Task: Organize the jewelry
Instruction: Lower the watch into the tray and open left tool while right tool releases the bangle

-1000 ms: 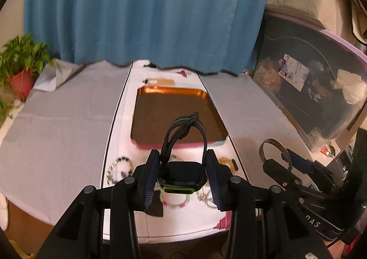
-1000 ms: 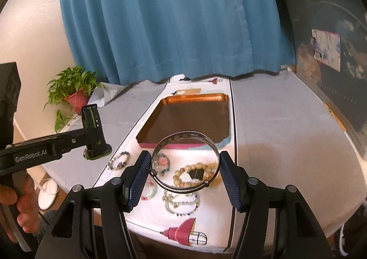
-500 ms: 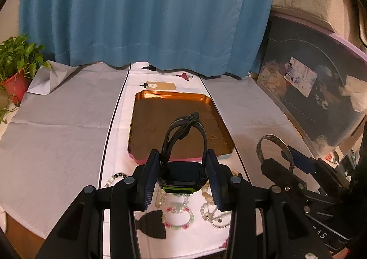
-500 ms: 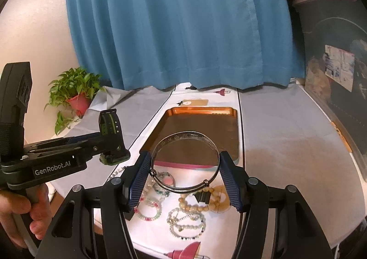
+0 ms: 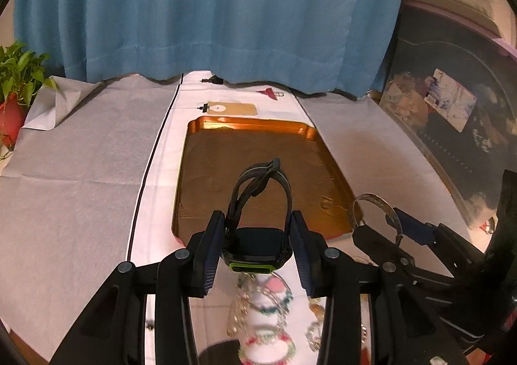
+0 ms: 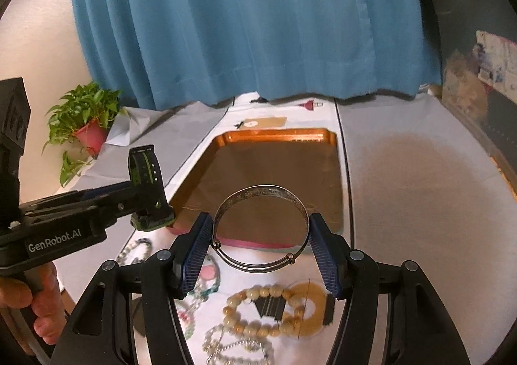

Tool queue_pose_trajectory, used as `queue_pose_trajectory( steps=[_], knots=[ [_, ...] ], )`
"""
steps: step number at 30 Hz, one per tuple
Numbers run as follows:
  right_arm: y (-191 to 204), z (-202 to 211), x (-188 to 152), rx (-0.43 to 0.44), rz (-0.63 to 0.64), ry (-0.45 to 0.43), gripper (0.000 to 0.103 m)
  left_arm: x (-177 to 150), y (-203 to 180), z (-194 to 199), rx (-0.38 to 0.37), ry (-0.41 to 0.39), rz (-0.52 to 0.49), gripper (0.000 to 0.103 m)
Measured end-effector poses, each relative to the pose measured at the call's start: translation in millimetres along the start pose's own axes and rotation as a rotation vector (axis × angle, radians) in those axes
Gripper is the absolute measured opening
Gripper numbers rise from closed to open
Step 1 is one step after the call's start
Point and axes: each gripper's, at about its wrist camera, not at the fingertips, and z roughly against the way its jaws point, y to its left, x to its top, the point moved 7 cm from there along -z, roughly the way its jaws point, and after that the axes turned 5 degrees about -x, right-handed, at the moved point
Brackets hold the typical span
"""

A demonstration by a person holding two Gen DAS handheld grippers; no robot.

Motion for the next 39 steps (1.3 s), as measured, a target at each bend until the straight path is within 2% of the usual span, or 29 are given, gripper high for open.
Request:
queue_pose_trajectory(
  steps=[15,18,20,24,26,28,29,31,32,34,36,39],
  knots=[
    [-10.2,-87.5,0.7,-0.008,0.0,0.053,0.061,-1.4,36.9,-69.0,0.029,0.073,0.012,0.037],
    [-9.2,-96.1,3.4,0.003,-0.001,0.063,0.061,-0.9,39.1,-78.3,0.037,0.091,0.001,0.037],
    [-10.0,-96.5,6.3,-0.023,0.014,0.051,0.061,1.5,36.9,-83.3,0.043,0.094,-0.023,0.037],
    [-10.4,-106.3,3.7,-0.027,0.011,0.098,0.061,7.2,34.3,-90.2,0.057,0.103,-0.056,0.037],
    [-10.1,-109.5,2.0,-0.038,0.021,0.116,0.062,9.0,33.4,-92.4,0.061,0.108,-0.067,0.04],
    [-8.8,-111.5,0.3,-0.057,0.036,0.128,0.064,8.1,28.2,-93.4,0.061,0.129,-0.104,0.05],
    [-7.7,-110.6,0.0,-0.056,0.039,0.125,0.067,7.2,25.7,-92.2,0.061,0.136,-0.115,0.05],
    [-8.1,-108.1,-1.1,-0.077,0.038,0.125,0.093,6.2,23.0,-86.8,0.068,0.136,-0.129,0.064],
    [-9.3,-104.8,-1.0,-0.084,0.03,0.119,0.096,6.2,21.3,-82.3,0.07,0.127,-0.137,0.067],
    [-11.1,-94.4,-0.3,-0.079,0.026,0.105,0.097,7.2,18.9,-67.6,0.08,0.105,-0.147,0.073],
    [-10.5,-79.5,-0.6,-0.059,0.034,0.09,0.097,5.6,19.5,-51.4,0.091,0.099,-0.144,0.075],
    [-13.1,-45.5,-6.3,-0.076,0.072,0.032,0.097,-4.4,22.1,-27.9,0.092,0.095,-0.132,0.078]
  ],
)
